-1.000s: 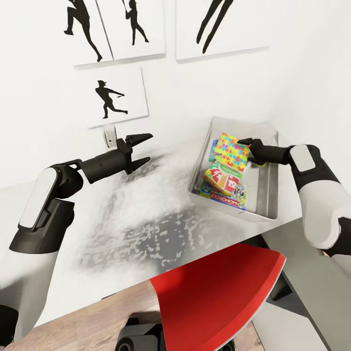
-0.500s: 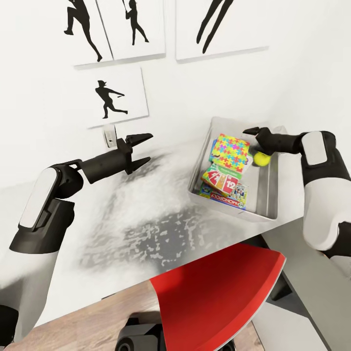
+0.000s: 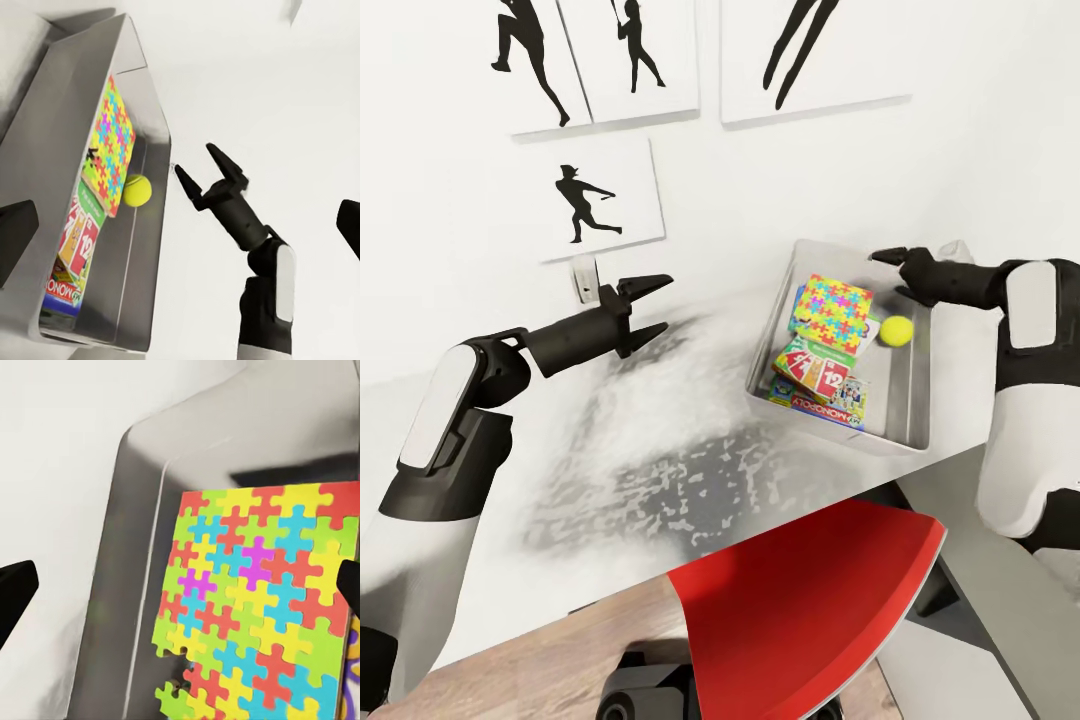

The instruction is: Put all the toys in the child's room - the three board games (two on the bed and one on the table), the two jigsaw puzzles on the table, and the tennis ball on the table - inside the toy box on the table in the child's room.

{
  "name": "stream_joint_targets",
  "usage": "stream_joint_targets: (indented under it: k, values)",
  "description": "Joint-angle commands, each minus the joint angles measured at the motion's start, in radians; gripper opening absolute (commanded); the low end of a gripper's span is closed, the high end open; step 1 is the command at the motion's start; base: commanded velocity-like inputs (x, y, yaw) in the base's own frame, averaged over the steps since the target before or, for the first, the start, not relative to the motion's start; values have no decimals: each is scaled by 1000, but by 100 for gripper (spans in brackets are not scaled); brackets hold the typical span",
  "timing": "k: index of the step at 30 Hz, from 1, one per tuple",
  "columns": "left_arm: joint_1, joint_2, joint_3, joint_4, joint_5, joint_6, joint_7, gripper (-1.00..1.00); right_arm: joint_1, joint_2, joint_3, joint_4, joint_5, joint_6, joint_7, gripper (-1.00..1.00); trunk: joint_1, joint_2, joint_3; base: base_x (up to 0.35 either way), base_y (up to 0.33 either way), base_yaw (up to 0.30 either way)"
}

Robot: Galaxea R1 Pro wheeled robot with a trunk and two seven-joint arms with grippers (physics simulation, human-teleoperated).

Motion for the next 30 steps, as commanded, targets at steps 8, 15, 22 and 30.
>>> stream_joint_targets:
  k: [8, 15, 22, 30]
  values:
    - [0, 1, -2, -1, 5, -1, 9, 100, 208, -10, 1, -356, -125, 5, 7, 100, 1, -2, -1, 0, 0, 0]
    - [0, 1, -7, -5, 7, 0, 8, 100, 376, -61, -12, -557, -174, 5, 16, 100, 1, -2, -1, 0, 0, 0]
    - [-6, -1, -10, -11, 13, 1, 10, 100, 481, -144, -73, -598, -185, 5, 83, 100, 1, -2, -1, 0, 0, 0]
    - [-75, -6, -14, -8, 24, 1, 57, 100, 655, -269, -159, -610, -189, 5, 303, 100, 1, -2, -1, 0, 0, -13]
